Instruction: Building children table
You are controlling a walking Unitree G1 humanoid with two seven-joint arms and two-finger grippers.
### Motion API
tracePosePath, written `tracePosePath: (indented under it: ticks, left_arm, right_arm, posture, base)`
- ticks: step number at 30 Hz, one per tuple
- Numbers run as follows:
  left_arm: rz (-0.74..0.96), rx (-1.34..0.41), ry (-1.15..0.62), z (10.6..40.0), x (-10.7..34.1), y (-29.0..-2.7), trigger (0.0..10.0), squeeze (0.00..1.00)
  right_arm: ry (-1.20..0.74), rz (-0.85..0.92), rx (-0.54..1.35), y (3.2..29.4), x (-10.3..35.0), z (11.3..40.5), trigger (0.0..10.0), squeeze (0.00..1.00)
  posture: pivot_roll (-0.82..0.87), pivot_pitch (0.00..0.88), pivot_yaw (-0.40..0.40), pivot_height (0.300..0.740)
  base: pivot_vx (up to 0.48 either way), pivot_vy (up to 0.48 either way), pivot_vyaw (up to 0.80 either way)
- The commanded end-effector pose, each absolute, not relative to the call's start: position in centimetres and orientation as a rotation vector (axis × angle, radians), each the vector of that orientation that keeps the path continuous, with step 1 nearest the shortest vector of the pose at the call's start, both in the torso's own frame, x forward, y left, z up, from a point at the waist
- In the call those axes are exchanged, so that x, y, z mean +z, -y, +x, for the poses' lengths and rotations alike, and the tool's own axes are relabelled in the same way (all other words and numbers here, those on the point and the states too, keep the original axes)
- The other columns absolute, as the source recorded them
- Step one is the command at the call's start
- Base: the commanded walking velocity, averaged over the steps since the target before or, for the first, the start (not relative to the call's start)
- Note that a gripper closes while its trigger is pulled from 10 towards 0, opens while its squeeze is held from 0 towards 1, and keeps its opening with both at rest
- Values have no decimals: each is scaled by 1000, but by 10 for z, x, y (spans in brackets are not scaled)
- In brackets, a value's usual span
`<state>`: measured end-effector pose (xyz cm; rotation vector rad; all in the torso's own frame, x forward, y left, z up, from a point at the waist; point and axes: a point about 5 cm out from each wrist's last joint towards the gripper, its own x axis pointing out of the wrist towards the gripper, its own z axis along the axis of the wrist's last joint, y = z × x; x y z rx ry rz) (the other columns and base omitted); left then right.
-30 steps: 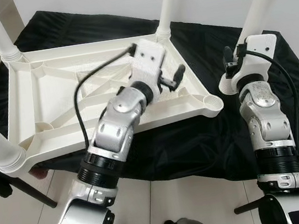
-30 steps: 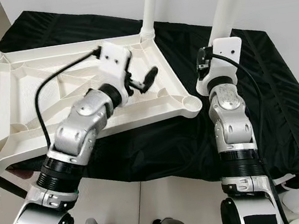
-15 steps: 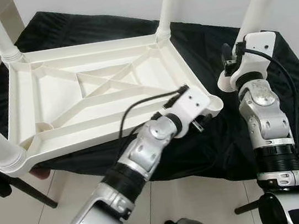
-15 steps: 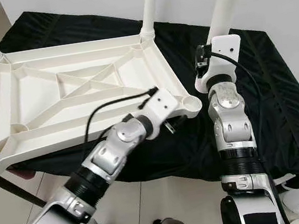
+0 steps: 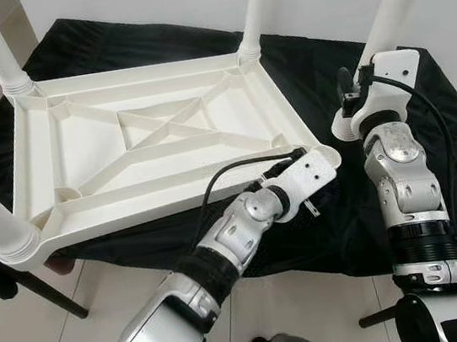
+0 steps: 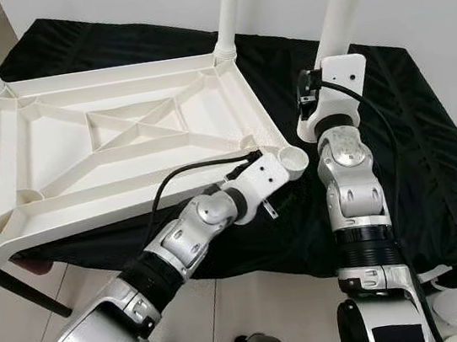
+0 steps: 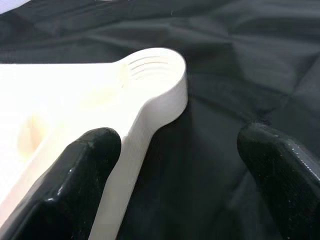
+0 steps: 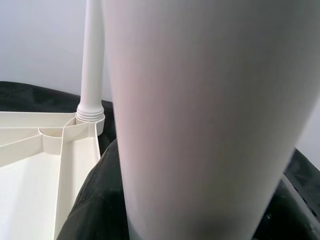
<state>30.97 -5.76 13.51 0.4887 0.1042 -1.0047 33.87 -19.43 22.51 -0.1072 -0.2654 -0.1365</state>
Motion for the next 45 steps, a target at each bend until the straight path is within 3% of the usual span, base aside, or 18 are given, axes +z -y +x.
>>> tracePosePath:
  ticks: [1,17,18,19,23,24,31,32,35,36,37,38,40,41,44,45]
  left_arm:
    - [492,-938,-79,313,141,65,10000,0]
    - [530,-900,-130,329,135,50,10000,0]
    - [540,-917,-146,329,133,48,7843,0]
    - [551,-938,-161,329,130,46,1059,0]
    - [560,-953,-171,329,129,45,1059,0]
    - [568,-971,-175,328,127,43,0,0]
    - [586,-994,-189,329,122,35,0,0]
    - [590,-1004,-194,328,121,34,1882,0]
    - [593,-1008,-194,329,120,32,2000,0]
    - [595,-1009,-194,329,120,31,4667,0]
    - [595,-1009,-194,329,120,31,4667,0]
    - [586,-1015,-192,329,121,30,2392,0]
    - [586,-1015,-192,329,121,30,2392,0]
    - [578,-1013,-191,329,121,29,0,0]
    - [578,-1013,-191,329,121,29,0,0]
    - [574,-1013,-193,329,121,29,10000,0]
  right_arm:
    - [290,-103,-161,201,231,338,10000,0]
    - [298,-104,-182,205,233,339,10000,0]
    - [299,-105,-184,206,233,339,10000,0]
    - [300,-105,-184,206,233,339,10000,0]
    - [301,-106,-184,206,234,339,10000,0]
    - [301,-106,-183,206,234,340,10000,0]
    - [298,-101,-177,205,233,340,10000,0]
    - [297,-101,-177,205,233,340,10000,0]
    - [297,-100,-176,204,233,340,10000,0]
    - [296,-99,-176,204,232,340,10000,0]
    - [296,-99,-176,204,232,340,10000,0]
    - [294,-95,-170,203,231,340,10000,0]
    - [294,-95,-170,203,231,340,10000,0]
    - [294,-96,-164,201,230,340,10000,0]
    - [294,-96,-164,201,230,340,10000,0]
    - [295,-96,-157,199,229,339,10000,0]
  posture:
    - [19,40,-96,740]
    - [13,48,-90,740]
    - [15,48,-91,740]
    - [16,48,-90,740]
    - [16,49,-91,740]
    - [17,50,-91,740]
    - [18,51,-91,740]
    - [18,51,-91,740]
    - [16,51,-83,740]
    - [16,51,-82,740]
    - [16,51,-82,740]
    - [12,50,-71,740]
    - [12,50,-71,740]
    - [4,48,-56,740]
    - [4,48,-56,740]
    - [-5,42,-37,740]
  base:
    - [0,0,0]
    - [0,0,0]
    - [0,0,0]
    - [0,0,0]
    - [0,0,0]
    - [0,0,0]
    - [0,0,0]
    - [0,0,0]
    - [0,0,0]
    - [0,0,0]
    - [0,0,0]
    - [0,0,0]
    - [0,0,0]
    - [0,0,0]
    - [0,0,0]
    - [0,0,0]
